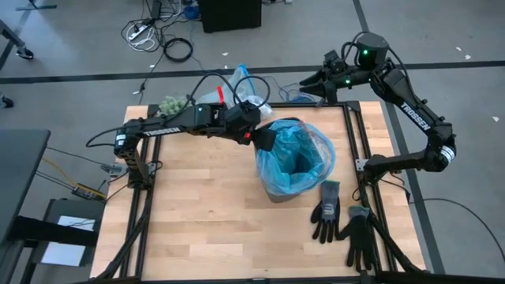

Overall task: Place trash/remove bag and relplace
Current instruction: Insert the new blue trash bag into the trash bin

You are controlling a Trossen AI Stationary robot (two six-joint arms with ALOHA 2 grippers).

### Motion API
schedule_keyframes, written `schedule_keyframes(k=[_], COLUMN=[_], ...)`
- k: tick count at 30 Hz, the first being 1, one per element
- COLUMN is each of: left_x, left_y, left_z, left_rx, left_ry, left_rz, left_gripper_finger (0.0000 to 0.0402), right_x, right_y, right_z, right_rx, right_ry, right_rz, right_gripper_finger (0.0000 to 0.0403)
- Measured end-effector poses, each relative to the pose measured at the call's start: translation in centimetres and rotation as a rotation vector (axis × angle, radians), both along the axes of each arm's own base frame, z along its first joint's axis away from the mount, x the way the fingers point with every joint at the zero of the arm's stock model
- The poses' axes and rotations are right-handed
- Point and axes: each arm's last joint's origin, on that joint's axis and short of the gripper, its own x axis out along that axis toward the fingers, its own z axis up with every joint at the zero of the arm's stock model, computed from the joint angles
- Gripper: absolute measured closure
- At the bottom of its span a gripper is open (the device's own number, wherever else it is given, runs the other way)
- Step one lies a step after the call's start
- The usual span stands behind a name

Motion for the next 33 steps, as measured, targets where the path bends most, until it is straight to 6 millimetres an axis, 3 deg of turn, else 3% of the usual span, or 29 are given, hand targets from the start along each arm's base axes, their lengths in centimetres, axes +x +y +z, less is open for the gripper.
schedule_keyframes(k=[6, 17, 24, 33], left_x=[0.0, 0.2, 0.2, -0.4], left_y=[0.1, 0.1, 0.1, 0.3], left_z=[-0.1, -0.7, -0.5, 3.0], left_rx=[0.007, 0.097, 0.152, 0.324], left_ry=[0.011, 0.061, 0.069, -0.002], left_rz=[0.009, -0.073, -0.121, -0.167], left_gripper_finger=[0.0215, 0.0391, 0.0398, 0.04], right_x=[0.1, 0.1, 0.1, 0.9], right_y=[0.1, 0.1, 0.1, 1.7], right_z=[0.0, 0.0, 0.1, -0.8], right_rx=[-0.002, -0.022, -0.029, -0.117], right_ry=[0.0, 0.001, -0.006, 0.043], right_rz=[0.003, 0.006, 0.021, 0.209], right_gripper_finger=[0.0233, 0.0256, 0.0275, 0.0267])
